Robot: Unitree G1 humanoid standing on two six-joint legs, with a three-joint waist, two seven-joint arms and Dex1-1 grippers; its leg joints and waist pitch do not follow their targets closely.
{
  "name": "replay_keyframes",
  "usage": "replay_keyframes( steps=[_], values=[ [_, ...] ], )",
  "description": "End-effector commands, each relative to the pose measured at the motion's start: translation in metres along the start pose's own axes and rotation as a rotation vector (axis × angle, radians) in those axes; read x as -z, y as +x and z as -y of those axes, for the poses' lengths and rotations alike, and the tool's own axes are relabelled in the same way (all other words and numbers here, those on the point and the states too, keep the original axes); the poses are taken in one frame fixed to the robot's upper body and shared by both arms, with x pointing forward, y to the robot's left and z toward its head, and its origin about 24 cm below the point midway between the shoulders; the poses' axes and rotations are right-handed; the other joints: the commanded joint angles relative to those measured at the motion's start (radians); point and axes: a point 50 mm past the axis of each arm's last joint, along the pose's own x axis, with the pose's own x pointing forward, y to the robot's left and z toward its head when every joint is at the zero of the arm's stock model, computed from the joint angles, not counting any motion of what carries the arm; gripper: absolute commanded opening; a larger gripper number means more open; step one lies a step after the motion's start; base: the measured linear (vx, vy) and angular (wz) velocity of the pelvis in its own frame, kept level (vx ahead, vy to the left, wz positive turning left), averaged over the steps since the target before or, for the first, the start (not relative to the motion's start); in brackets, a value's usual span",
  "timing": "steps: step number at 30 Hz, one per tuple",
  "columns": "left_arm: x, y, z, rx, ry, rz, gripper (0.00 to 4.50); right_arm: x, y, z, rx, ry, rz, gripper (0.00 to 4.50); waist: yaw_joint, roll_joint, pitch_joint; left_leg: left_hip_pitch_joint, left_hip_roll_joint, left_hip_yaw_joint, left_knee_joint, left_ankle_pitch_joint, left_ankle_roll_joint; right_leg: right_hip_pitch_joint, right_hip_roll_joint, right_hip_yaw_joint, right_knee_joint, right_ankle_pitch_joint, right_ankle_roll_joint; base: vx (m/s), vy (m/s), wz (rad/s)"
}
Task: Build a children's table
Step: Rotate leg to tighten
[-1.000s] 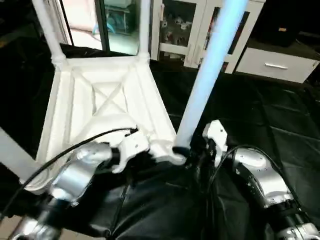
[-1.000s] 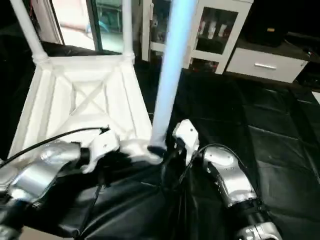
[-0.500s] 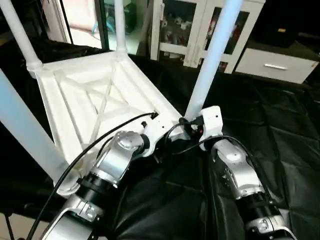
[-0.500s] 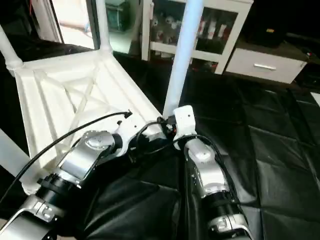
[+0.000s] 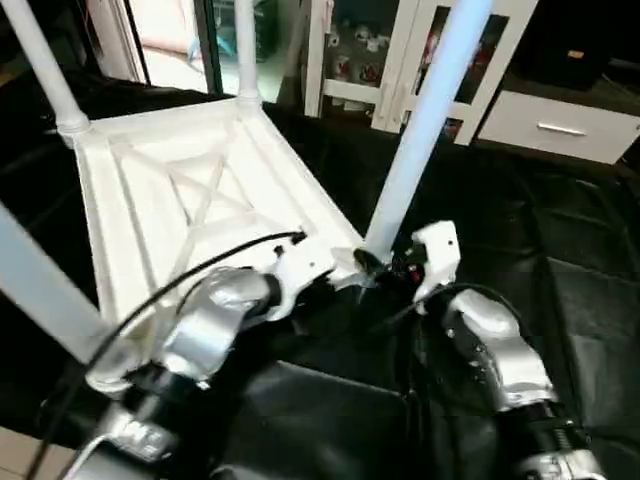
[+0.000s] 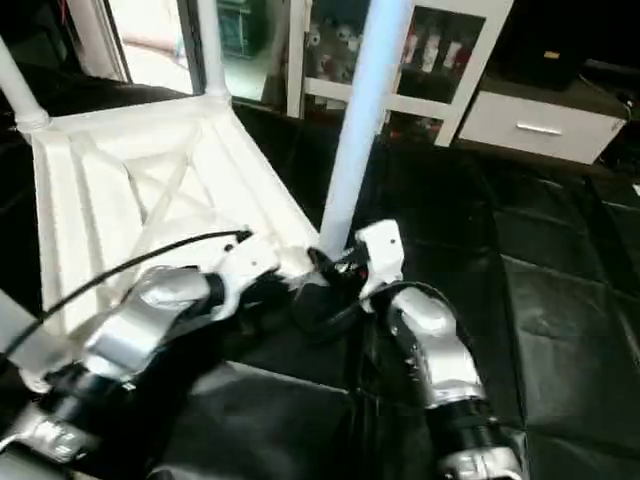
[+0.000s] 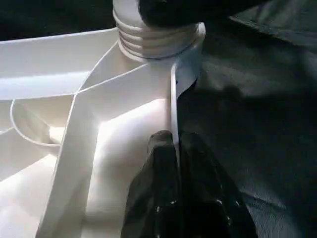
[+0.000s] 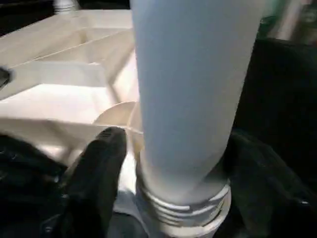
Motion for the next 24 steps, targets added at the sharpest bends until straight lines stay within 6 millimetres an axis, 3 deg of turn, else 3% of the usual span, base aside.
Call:
replay_keyframes(
  steps=[1,7,11,12,15,20,24],
  values=[
    [0.011,0.0,0.015,0.11,-0.028,0.043,0.0,0.008,-0.006,-0.003,-0.096,-0.002,-0.051,3.43,0.004,-0.01,-0.037,-0.01,0.11,-0.042,-0.089,-0.086,0.126,0.036,-0.086,0.055,-0.059,-0.264,-0.265,0.0,0.0,0.0],
    [0.016,-0.012,0.018,0.173,-0.028,0.054,0.0,0.012,-0.025,0.007,-0.207,-0.037,-0.113,4.1,0.004,-0.007,-0.037,-0.006,0.114,-0.041,-0.09,-0.091,0.111,0.035,-0.084,0.053,-0.054,-0.244,-0.282,0.0,0.0,0.0],
    [0.019,-0.021,0.018,0.205,-0.038,0.059,0.0,0.009,-0.031,0.012,-0.278,-0.037,-0.125,4.16,0.005,-0.009,-0.041,-0.006,0.112,-0.037,-0.083,-0.036,0.133,0.039,-0.085,0.052,-0.045,-0.173,-0.303,0.0,0.0,0.0],
    [0.02,-0.023,0.018,0.209,-0.037,0.059,0.0,0.008,-0.032,0.012,-0.301,-0.027,-0.121,4.16,0.006,-0.011,-0.042,-0.007,0.11,-0.036,-0.079,-0.007,0.155,0.041,-0.086,0.053,-0.041,-0.143,-0.317,0.0,0.0,0.0],
    [0.021,-0.024,0.018,0.213,-0.035,0.058,0.0,0.007,-0.032,0.013,-0.319,-0.022,-0.112,4.16,0.008,-0.013,-0.043,-0.007,0.11,-0.035,-0.074,0.029,0.18,0.038,-0.086,0.051,-0.038,-0.133,-0.329,0.0,0.0,0.0],
    [0.021,-0.025,0.02,0.225,-0.035,0.057,0.0,0.007,-0.025,0.011,-0.337,-0.019,-0.088,4.16,0.008,-0.018,-0.045,-0.007,0.108,-0.033,-0.068,0.054,0.196,0.036,-0.085,0.05,-0.033,-0.126,-0.344,0.0,0.0,0.0],
    [0.021,-0.025,0.022,0.234,-0.037,0.057,0.0,0.007,-0.022,0.008,-0.363,-0.007,-0.077,4.16,0.01,-0.015,-0.044,-0.005,0.108,-0.033,-0.066,0.07,0.207,0.035,-0.083,0.049,-0.03,-0.118,-0.344,0.0,0.0,0.0]
  ],
)
